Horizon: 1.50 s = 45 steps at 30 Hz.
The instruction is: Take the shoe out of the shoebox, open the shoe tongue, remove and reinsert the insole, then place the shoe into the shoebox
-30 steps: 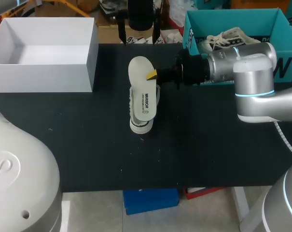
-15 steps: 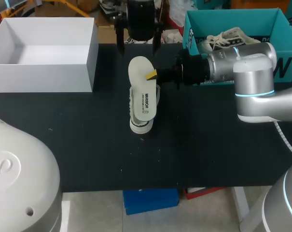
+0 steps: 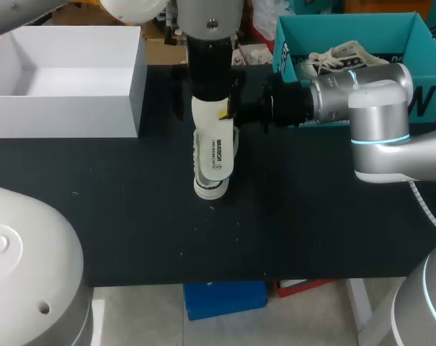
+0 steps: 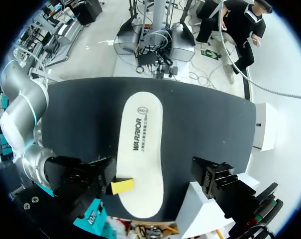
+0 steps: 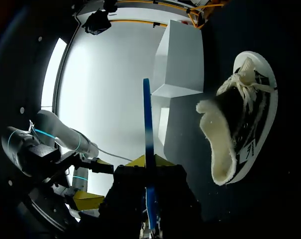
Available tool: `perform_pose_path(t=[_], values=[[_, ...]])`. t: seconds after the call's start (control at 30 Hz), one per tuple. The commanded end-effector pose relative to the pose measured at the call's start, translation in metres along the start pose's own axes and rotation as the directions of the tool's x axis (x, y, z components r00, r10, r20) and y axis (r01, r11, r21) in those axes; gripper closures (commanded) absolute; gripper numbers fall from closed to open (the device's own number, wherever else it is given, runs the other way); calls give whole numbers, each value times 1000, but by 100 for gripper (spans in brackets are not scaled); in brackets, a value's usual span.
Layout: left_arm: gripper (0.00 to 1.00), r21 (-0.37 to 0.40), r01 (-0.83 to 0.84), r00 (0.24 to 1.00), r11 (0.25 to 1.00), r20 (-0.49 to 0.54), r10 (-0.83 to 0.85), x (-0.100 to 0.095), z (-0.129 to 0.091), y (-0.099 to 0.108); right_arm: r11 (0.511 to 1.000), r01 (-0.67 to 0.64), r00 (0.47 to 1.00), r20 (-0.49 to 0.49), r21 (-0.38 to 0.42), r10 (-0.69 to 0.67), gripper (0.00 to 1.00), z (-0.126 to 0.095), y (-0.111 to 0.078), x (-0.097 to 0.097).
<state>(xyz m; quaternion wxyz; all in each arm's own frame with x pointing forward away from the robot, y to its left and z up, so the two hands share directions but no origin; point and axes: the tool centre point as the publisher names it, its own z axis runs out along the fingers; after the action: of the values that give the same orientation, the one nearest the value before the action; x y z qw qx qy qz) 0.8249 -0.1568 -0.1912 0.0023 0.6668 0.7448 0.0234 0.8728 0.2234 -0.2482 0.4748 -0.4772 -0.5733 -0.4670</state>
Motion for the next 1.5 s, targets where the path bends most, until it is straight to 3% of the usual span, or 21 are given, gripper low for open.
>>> perform_pose_path(t=[0.03,0.23,0.37,0.53,0.7,1.0,1.23,1.5], values=[[0,-57,9,999,998,41,-6,10,8,-21,1000,0,1000,1,1,0,100,0,0,0],[0,-52,-12,997,999,75,16,9,12,-45,1000,0,1000,1,1,0,100,0,0,0],[0,-55,-24,993,998,112,30,9,13,-48,1000,0,1000,1,1,0,100,0,0,0],[0,-50,-21,959,999,281,34,17,8,-42,1000,0,1000,1,1,0,100,0,0,0],[0,-74,-24,891,997,450,55,24,3,-36,1000,0,1000,1,1,0,100,0,0,0],[0,-148,-44,762,988,635,129,31,5,-32,1000,0,1000,1,1,0,100,0,0,0],[0,-91,-56,611,994,784,106,38,15,-21,1000,0,1000,1,1,0,100,0,0,0],[0,-79,-78,491,994,865,107,39,21,-12,1000,0,1000,1,1,0,100,0,0,0]])
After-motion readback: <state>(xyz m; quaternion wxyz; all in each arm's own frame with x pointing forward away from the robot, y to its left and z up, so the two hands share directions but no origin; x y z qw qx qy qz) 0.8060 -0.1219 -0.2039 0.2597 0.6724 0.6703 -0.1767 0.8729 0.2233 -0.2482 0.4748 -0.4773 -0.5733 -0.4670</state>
